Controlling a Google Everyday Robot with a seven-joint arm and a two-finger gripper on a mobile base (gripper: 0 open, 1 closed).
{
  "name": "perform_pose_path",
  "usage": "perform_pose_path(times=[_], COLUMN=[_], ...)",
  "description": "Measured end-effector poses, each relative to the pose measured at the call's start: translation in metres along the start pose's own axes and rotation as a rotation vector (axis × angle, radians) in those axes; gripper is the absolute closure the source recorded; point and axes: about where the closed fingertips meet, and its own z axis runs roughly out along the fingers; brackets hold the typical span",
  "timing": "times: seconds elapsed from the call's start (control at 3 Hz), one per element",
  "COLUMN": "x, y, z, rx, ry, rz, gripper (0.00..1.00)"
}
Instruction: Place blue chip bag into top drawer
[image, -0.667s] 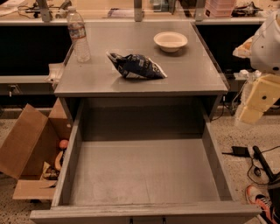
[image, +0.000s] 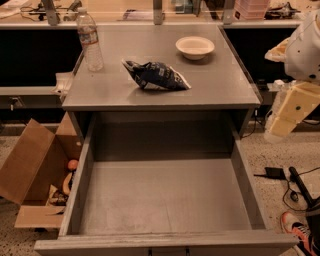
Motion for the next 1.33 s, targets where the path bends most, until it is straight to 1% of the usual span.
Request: perform_pose_path(times=[0.33, 0.67, 1.0, 1.33], x=[-0.013, -0.043, -0.089, -0.089], y=[-0.028, -0.080, -0.110, -0.110], z=[0.014, 0.044, 0.082, 0.082], rx=[0.042, 0.094, 0.061, 0.061], ry=[-0.079, -0.224, -0.362, -0.362], rz=[-0.028, -0.047, -0.057, -0.057], gripper=[0.00, 0.00, 0.00, 0.00])
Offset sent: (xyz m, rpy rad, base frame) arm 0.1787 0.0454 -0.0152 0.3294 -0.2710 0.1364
